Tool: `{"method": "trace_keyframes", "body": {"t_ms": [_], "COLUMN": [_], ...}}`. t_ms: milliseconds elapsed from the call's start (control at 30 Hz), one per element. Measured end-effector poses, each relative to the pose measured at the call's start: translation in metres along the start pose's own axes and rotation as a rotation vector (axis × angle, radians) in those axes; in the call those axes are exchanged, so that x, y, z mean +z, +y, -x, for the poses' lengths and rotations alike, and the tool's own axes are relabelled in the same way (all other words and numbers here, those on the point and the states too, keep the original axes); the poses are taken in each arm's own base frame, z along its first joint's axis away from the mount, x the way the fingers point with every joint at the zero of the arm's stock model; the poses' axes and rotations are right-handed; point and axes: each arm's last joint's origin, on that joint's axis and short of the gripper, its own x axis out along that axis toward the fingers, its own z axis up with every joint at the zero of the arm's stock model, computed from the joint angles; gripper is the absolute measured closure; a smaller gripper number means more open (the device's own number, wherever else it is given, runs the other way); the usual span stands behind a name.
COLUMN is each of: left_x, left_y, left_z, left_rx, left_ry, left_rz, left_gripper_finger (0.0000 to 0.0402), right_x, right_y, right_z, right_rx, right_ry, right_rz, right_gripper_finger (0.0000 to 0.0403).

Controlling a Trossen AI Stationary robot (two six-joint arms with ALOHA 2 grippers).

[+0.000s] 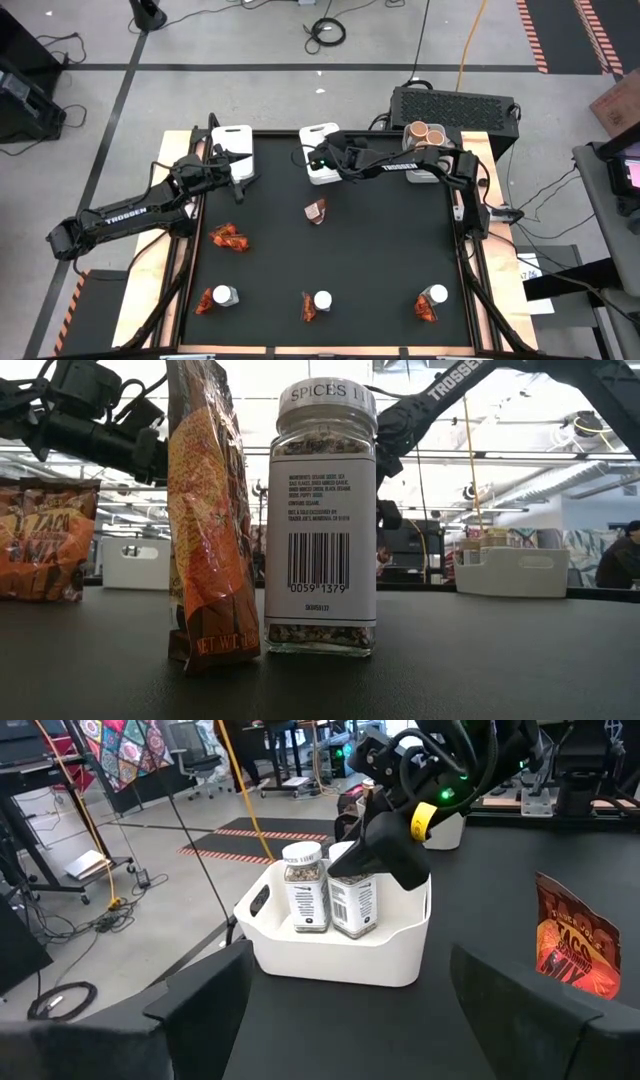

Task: Sort spices by type
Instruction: Put the white seasoning bottle into the right white bin

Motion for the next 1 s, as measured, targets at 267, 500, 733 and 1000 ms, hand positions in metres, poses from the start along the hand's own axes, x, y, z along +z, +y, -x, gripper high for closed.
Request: {"method": "trace_keyframes", "body": {"t_ms": [267, 500, 733, 1000], "left_x": [0.000, 0.000, 0.000, 0.001], "left_y": [0.000, 0.000, 0.000, -0.001], "left_z": [0.000, 0.000, 0.000, 0.000], "left_rx": [0.000, -0.002, -0.009, -0.045], "left_ry": [0.000, -0.001, -0.005, -0.012], "left_rz": [0.000, -0.001, -0.001, 0.000], "left_gripper_finger": [0.0063, 0.0063, 0.0063, 0.0063], "right_x": [0.005, 0.024, 0.058, 0.068], "right_y": [0.003, 0.006, 0.022, 0.037], "right_z": [0.002, 0.014, 0.046, 0.103], "right_rx": [0.034, 0.125, 0.234, 0.349], "right_ry": [-0.026, -0.039, -0.124, -0.189], "right_rz": [0.034, 0.069, 0.165, 0.329], "right_gripper_finger": [0.0135, 0.0103, 0.0094, 0.0094]}}
